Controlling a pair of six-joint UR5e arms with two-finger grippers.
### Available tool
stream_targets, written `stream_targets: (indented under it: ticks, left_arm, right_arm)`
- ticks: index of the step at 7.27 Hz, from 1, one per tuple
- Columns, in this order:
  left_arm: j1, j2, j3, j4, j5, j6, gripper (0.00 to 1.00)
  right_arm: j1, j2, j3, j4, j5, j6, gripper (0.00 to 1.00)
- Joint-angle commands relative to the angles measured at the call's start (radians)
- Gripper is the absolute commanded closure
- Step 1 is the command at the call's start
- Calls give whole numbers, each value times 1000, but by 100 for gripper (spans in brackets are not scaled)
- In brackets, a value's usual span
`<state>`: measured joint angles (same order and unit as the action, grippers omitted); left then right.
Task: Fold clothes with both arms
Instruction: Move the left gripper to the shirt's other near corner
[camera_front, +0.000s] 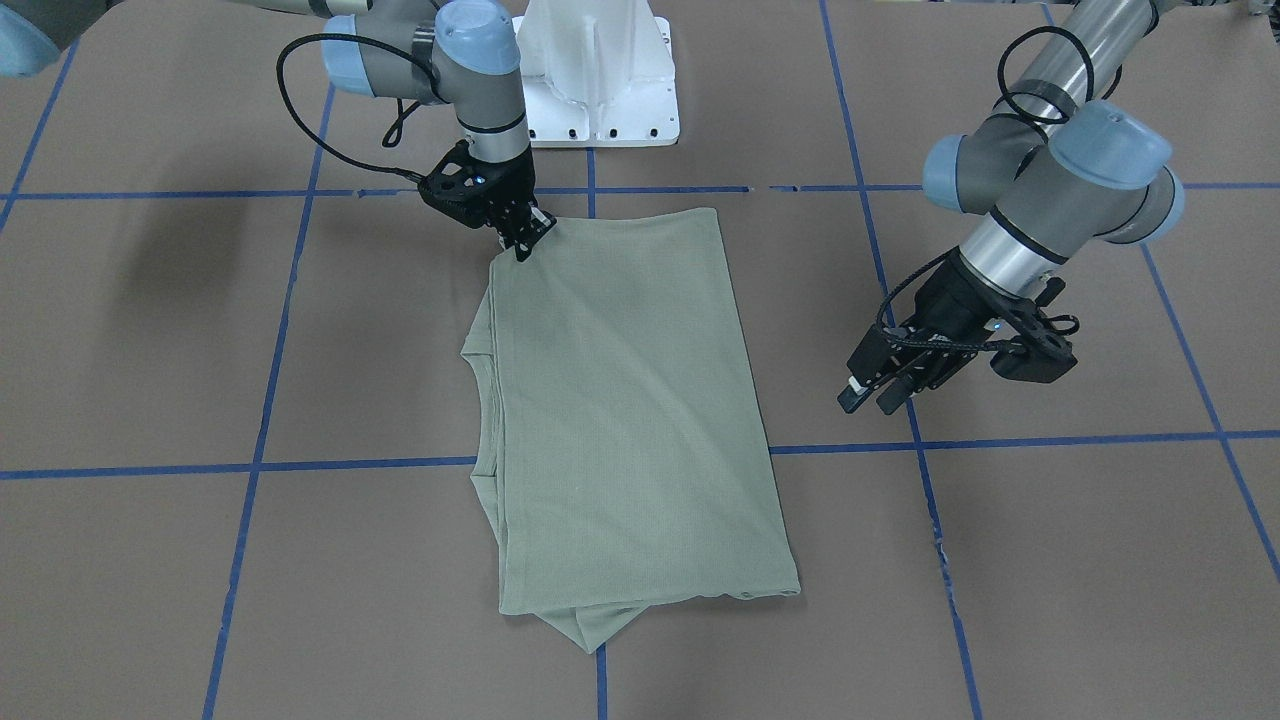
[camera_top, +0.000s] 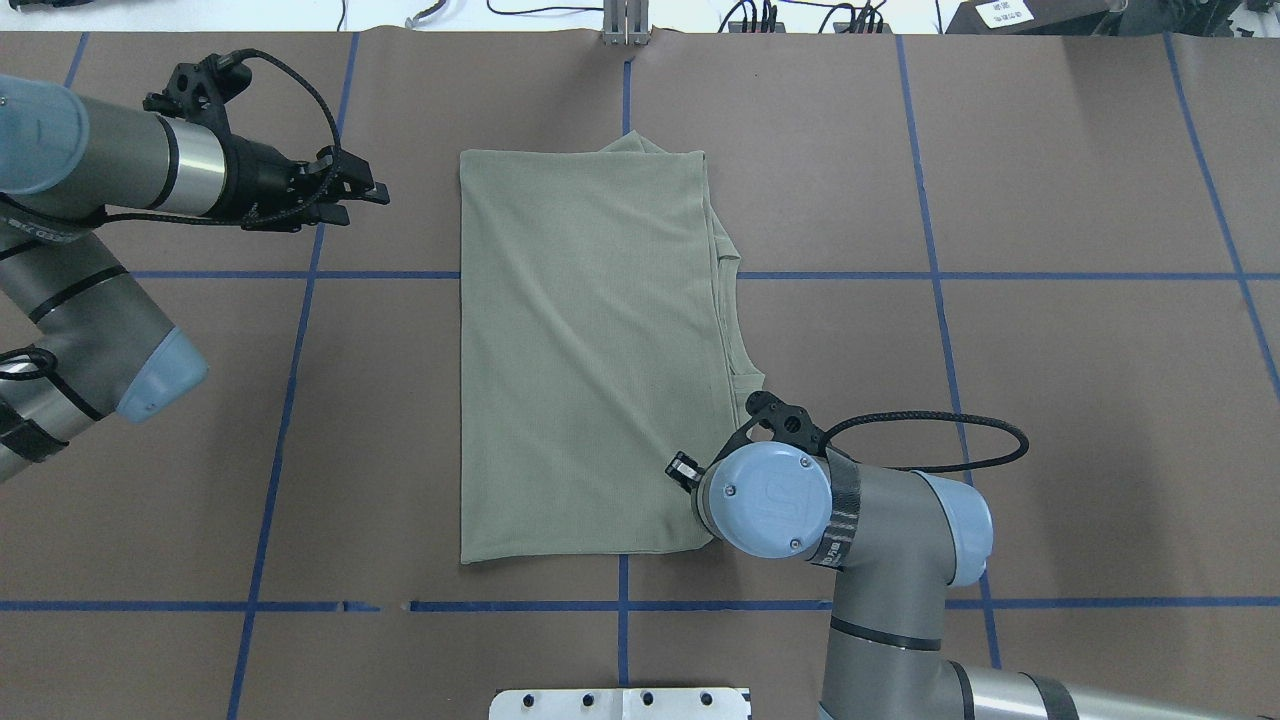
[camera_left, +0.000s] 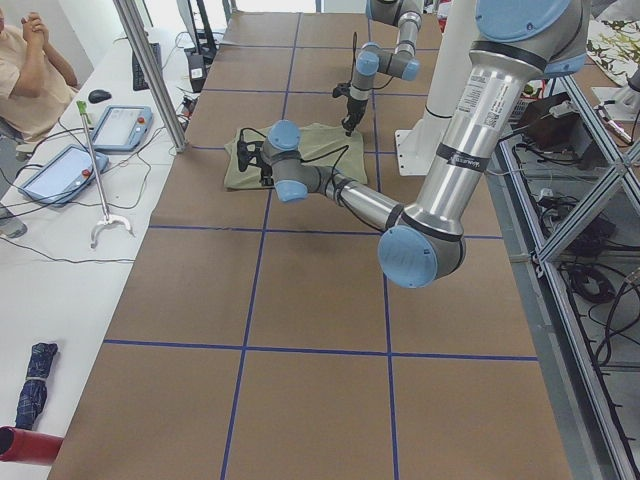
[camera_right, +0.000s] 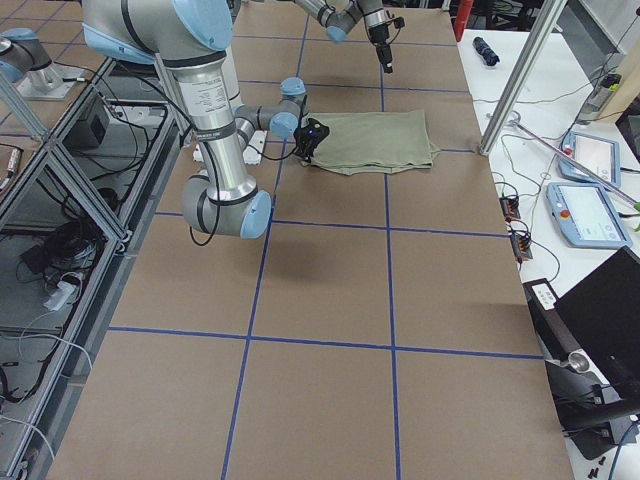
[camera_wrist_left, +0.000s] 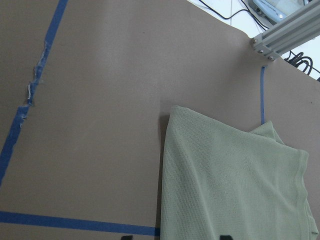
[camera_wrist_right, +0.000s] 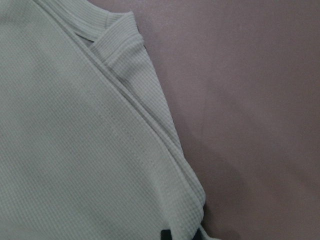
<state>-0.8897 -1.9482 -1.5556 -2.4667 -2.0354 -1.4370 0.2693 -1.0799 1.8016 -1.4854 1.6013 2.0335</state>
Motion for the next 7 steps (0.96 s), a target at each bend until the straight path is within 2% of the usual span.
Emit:
stream_targets:
  ticks: [1,3,4,6,7]
  left_arm:
    - [0,0,-1,0,-3,0,34]
    - [3,15,-36,-1,-3,-78,34]
    - [21,29,-103,0,-2,-174,34]
    - [133,124,-249,2,39,-325,34]
    - [222,193,-323,3,120,-400,34]
  right_arm:
    - [17,9,27,0,18,-7,100]
    - [19,-8,61,-3,37,1,100]
    - [13,-8,65,-3,35,5,100]
    - [-2,-44,94,-7,37,13,100]
    - [-2,-69,125,-7,38,10,100]
